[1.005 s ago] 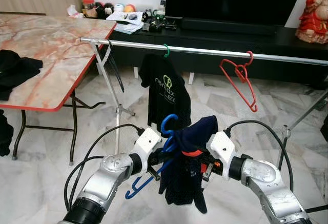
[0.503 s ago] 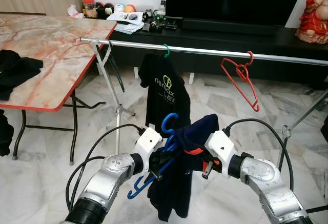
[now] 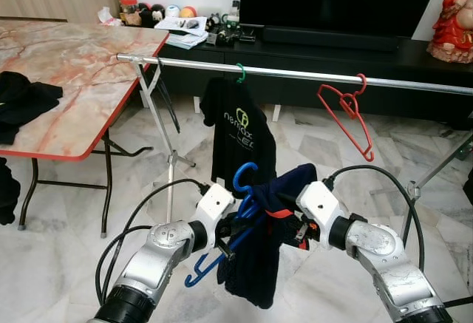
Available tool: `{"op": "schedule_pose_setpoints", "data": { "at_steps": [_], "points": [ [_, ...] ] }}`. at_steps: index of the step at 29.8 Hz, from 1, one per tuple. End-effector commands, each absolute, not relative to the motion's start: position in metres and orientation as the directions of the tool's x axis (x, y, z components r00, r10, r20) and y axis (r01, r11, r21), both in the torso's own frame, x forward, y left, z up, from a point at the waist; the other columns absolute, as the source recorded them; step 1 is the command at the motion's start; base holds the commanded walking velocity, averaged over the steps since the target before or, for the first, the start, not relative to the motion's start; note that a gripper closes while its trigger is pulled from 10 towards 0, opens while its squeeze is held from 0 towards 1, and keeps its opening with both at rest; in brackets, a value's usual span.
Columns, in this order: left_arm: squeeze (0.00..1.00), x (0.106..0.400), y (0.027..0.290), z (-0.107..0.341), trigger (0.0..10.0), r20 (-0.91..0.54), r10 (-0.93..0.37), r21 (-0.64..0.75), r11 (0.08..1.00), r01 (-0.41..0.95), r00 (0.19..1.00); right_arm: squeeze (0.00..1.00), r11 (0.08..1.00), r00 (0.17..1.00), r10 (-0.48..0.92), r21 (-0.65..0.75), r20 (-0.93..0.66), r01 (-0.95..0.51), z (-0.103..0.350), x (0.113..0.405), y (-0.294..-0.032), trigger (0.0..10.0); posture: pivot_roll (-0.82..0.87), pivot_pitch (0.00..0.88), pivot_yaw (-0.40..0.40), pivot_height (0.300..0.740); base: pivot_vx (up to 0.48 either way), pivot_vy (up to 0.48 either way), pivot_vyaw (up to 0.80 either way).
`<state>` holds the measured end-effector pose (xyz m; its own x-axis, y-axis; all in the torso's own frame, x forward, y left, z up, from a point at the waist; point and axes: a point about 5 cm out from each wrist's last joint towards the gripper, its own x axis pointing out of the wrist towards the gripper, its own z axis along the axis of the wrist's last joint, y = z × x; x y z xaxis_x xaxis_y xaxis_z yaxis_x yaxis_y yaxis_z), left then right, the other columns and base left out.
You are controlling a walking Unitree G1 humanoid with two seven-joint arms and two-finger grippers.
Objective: Hang hanger
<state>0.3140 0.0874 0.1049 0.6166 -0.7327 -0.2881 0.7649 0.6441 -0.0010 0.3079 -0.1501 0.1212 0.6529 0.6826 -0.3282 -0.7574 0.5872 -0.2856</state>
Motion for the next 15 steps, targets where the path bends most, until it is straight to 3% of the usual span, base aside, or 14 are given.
{"op": "schedule_pose_setpoints", "data": {
  "at_steps": [1,3,4,10,15],
  "points": [
    [0.00,0.318,0.087,0.114,10.0,-0.243,-0.740,0.010,0.645,0.764,0.627,0.84,0.557,0.631,0.680,-0.295,-0.374,-0.776,0.116,0.303,-0.149,10.0,0.02,0.053,-0.040,0.740,0.000,0.000,0.00],
    [0.00,0.318,0.087,0.114,10.0,-0.243,-0.740,0.010,0.644,0.765,0.627,0.87,0.550,0.624,0.683,-0.295,-0.379,-0.781,0.116,0.302,-0.149,10.0,0.02,0.051,-0.040,0.740,0.000,0.000,0.00],
    [0.00,0.318,0.086,0.114,10.0,-0.242,-0.741,0.009,0.644,0.765,0.627,1.00,0.550,0.625,0.680,-0.296,-0.385,-0.781,0.115,0.301,-0.148,10.0,0.02,0.049,-0.042,0.740,0.000,0.000,0.00],
    [0.00,0.318,0.085,0.114,10.0,-0.239,-0.740,0.009,0.646,0.764,0.629,1.00,0.532,0.608,0.683,-0.294,-0.405,-0.794,0.114,0.299,-0.147,10.0,0.02,0.048,-0.044,0.740,0.000,0.000,0.00],
    [0.00,0.320,0.086,0.114,10.0,-0.238,-0.729,0.011,0.658,0.753,0.641,1.00,0.457,0.554,0.660,-0.314,-0.508,-0.832,0.105,0.291,-0.152,10.0,0.02,0.051,-0.047,0.740,0.000,0.000,0.00]
  ]
}}
